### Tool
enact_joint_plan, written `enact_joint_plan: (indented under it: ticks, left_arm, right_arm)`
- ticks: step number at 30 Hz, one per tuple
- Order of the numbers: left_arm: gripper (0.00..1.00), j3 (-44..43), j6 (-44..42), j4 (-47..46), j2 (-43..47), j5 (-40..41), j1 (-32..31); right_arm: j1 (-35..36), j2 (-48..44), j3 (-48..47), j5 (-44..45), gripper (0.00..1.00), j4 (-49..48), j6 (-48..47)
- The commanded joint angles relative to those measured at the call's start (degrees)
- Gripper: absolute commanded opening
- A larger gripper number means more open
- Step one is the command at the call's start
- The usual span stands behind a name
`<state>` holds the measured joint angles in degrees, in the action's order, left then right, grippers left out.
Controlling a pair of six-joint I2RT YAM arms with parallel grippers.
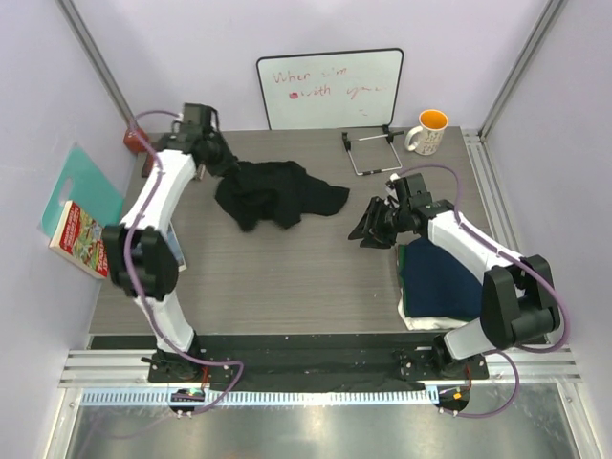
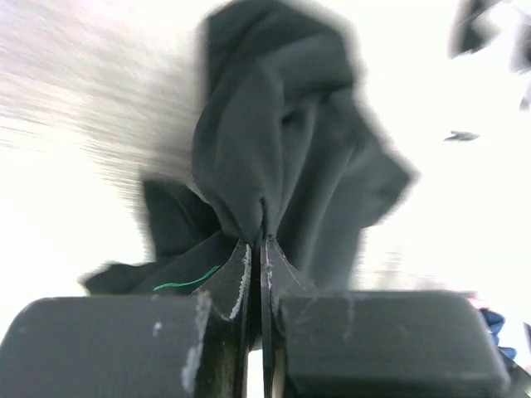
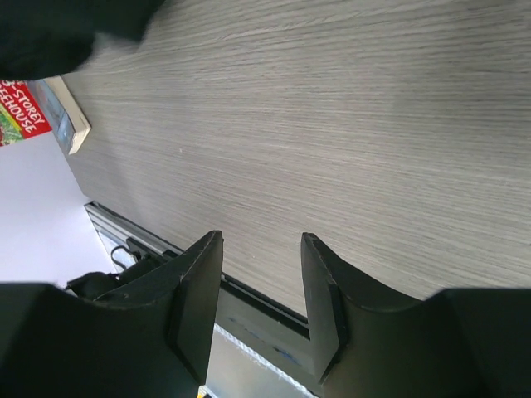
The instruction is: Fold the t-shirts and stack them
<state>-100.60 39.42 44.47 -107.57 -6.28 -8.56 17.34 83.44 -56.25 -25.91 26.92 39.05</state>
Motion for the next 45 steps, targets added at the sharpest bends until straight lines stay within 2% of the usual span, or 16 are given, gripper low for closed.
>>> enact_joint_plan:
  ticks: [1,2,5,9,14,18,21,22,26,30,33,34,35,37,41,45]
  left_arm:
    - [0.00,-1.28,-1.99,3.26,10.52,1.81,6.35]
    - [0.00,0.99,-0.93,2.47,13.76,0.06,8.27]
    - [0.00,2.07,-1.62,2.73,16.94,-0.83,8.38]
    - [0.00,7.69,1.70,-0.87,20.90,-6.11,7.95]
    - [0.00,12.26,-0.22,1.58,20.56,-5.50,1.54]
    - [0.00,16.48,-1.18,5.53,16.36,-9.08,-4.53]
    - [0.00,19.55,-3.12,7.38,12.05,-9.19,-11.55]
    - [0.00,20.52,-4.08,7.30,10.73,-9.01,-16.09]
    - [0.00,17.55,-5.14,8.26,2.29,-8.57,-24.74]
    - [0.00,12.02,-5.40,9.23,-6.85,-15.67,-28.35]
    - [0.24,6.22,-7.16,12.30,-10.20,-16.22,-29.85]
    - [0.40,5.85,-7.16,12.22,-9.86,-14.56,-29.76]
    - [0.48,5.68,-6.99,12.13,-8.20,-11.24,-29.50]
    - [0.61,6.29,-6.37,10.21,-5.82,-9.72,-27.75]
    - [0.63,9.71,-4.62,4.59,0.94,-10.33,-21.95]
    - [0.64,14.62,-4.17,3.52,9.46,-4.63,-14.84]
  right_arm:
    - [-0.29,1.28,-0.88,-2.21,0.48,-5.74,1.82]
    - [-0.29,1.81,-2.10,-2.13,0.48,-5.82,1.73]
    - [-0.29,3.74,-5.78,-2.21,0.47,-5.21,2.61]
    - [-0.29,5.15,-10.19,-1.95,0.46,-4.68,3.40]
    - [-0.21,7.79,-13.45,-2.21,0.46,-3.98,3.23]
    - [-0.29,9.28,-13.54,-2.74,0.45,-4.06,3.32]
    - [-0.29,10.43,-13.62,-2.57,0.45,-4.15,3.23]
    - [-0.29,10.78,-13.80,-2.65,0.45,-4.24,3.05]
    - [-0.29,12.62,-14.85,-3.00,0.45,-4.24,2.97]
    - [-0.73,13.94,-16.35,-2.91,0.46,-4.15,2.35]
    - [-1.96,14.99,-17.40,-3.79,0.45,-4.15,2.17]
    - [-2.31,15.09,-17.58,-3.97,0.45,-4.24,2.09]
    - [-3.10,15.17,-17.67,-4.23,0.46,-4.15,1.65]
    - [-3.54,15.96,-18.19,-4.85,0.46,-4.15,1.30]
    - [-3.46,18.68,-20.38,-6.96,0.46,-4.15,0.42]
    - [-0.57,21.67,-26.70,-8.45,0.48,-1.79,-3.27]
